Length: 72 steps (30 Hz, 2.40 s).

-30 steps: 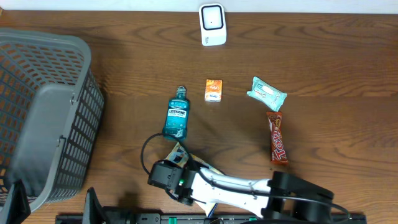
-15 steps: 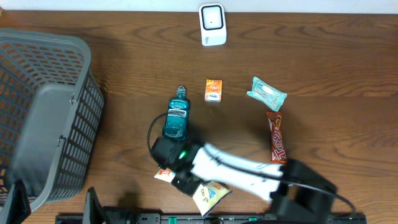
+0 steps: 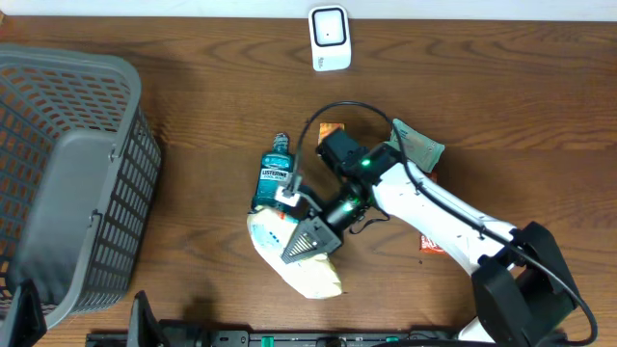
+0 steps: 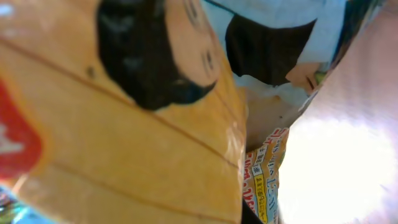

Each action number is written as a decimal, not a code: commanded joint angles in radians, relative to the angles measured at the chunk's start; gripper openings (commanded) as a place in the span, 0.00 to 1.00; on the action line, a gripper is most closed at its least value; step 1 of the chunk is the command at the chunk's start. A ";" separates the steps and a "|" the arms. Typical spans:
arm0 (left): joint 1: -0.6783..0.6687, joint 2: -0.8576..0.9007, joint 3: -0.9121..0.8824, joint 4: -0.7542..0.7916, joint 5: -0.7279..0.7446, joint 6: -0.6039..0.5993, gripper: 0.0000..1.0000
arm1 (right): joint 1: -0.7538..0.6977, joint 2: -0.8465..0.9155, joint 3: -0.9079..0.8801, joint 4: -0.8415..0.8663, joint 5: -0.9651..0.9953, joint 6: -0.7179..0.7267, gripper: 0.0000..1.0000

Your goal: Scan the item barcode

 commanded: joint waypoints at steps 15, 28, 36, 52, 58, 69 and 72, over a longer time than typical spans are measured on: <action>0.003 -0.007 0.001 -0.002 0.006 -0.005 1.00 | -0.027 -0.005 -0.046 0.027 -0.376 0.102 0.01; 0.003 -0.007 -0.172 -0.052 -0.231 0.003 1.00 | -0.029 -0.005 -0.046 0.037 -0.376 0.076 0.01; 0.003 -0.006 -0.341 -0.049 -0.230 0.002 0.99 | -0.060 -0.005 -0.046 0.040 -0.376 0.099 0.01; 0.003 -0.005 -0.493 -0.048 -0.211 -0.027 1.00 | -0.376 -0.005 -0.046 0.071 -0.376 0.474 0.01; 0.003 0.027 -0.504 -0.039 -0.020 -0.084 1.00 | -0.397 -0.005 -0.046 0.112 -0.376 0.468 0.01; -0.004 0.088 -0.608 -0.010 0.073 -0.084 1.00 | -0.396 -0.005 -0.046 0.113 -0.377 0.462 0.01; -0.004 0.087 -0.623 -0.010 0.073 -0.083 1.00 | -0.396 -0.005 -0.046 0.106 -0.377 0.462 0.01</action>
